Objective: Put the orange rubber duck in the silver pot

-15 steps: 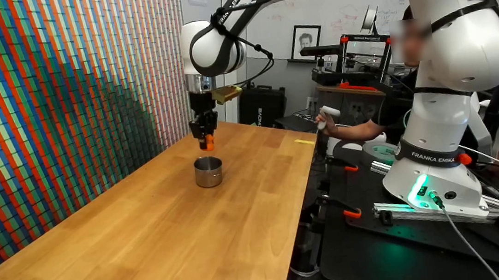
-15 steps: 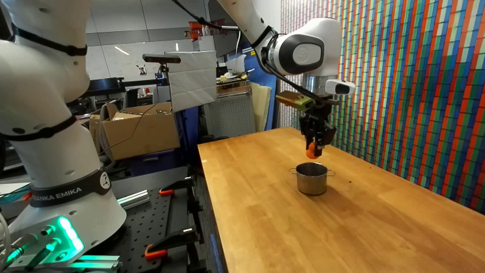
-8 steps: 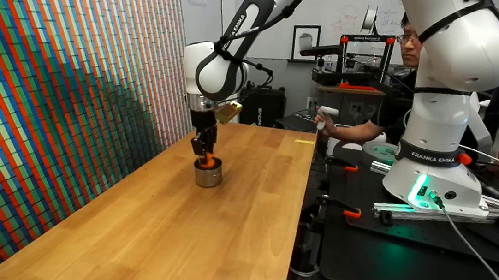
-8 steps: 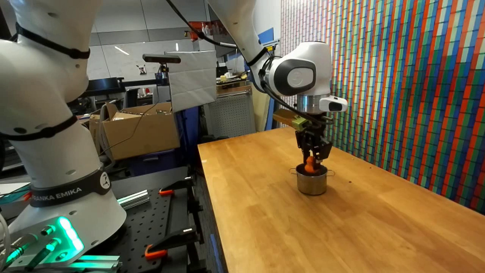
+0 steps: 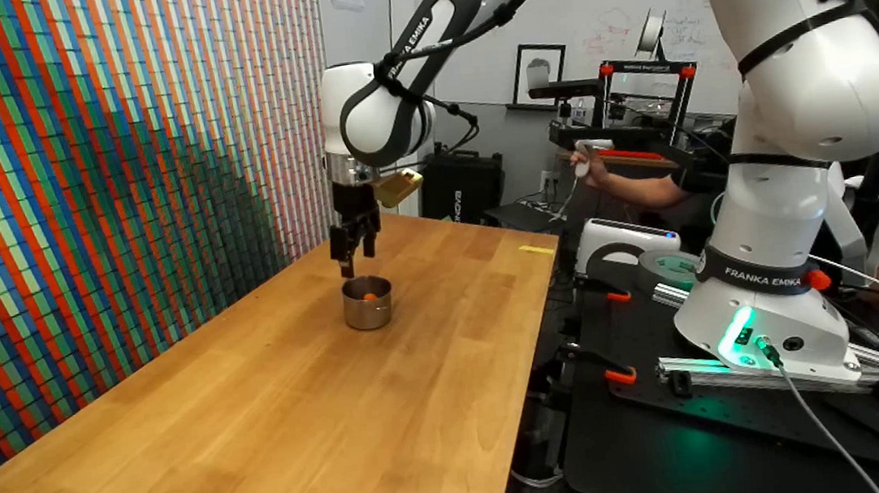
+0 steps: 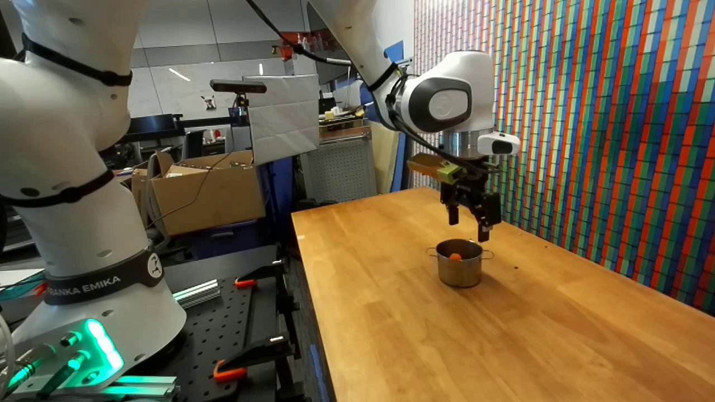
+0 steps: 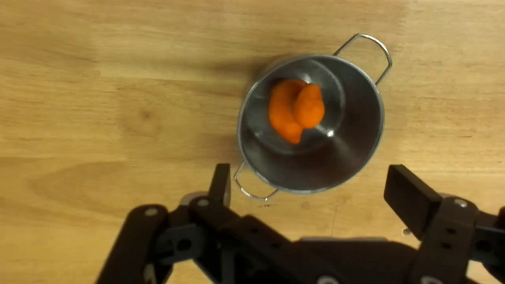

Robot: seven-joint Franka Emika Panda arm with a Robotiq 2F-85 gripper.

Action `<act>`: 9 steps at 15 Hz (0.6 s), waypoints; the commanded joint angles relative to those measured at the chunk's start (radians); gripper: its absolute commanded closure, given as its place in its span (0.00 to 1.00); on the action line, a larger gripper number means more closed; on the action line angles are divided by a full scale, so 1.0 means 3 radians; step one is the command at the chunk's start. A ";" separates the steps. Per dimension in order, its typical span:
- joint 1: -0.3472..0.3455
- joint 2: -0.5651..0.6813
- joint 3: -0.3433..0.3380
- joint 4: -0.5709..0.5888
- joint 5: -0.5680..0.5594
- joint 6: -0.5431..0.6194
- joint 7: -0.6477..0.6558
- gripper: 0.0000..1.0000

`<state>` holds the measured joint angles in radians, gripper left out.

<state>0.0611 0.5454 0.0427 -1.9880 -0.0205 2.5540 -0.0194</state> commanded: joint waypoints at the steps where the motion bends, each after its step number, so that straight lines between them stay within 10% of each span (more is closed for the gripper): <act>1: -0.0019 -0.0393 -0.0065 0.0090 -0.0073 -0.0528 -0.0020 0.00; 9: -0.0254 -0.1155 -0.0212 0.0337 -0.0087 -0.2169 -0.0200 0.00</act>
<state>0.0146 0.2654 -0.0020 -1.9035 -0.0321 2.0459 -0.0488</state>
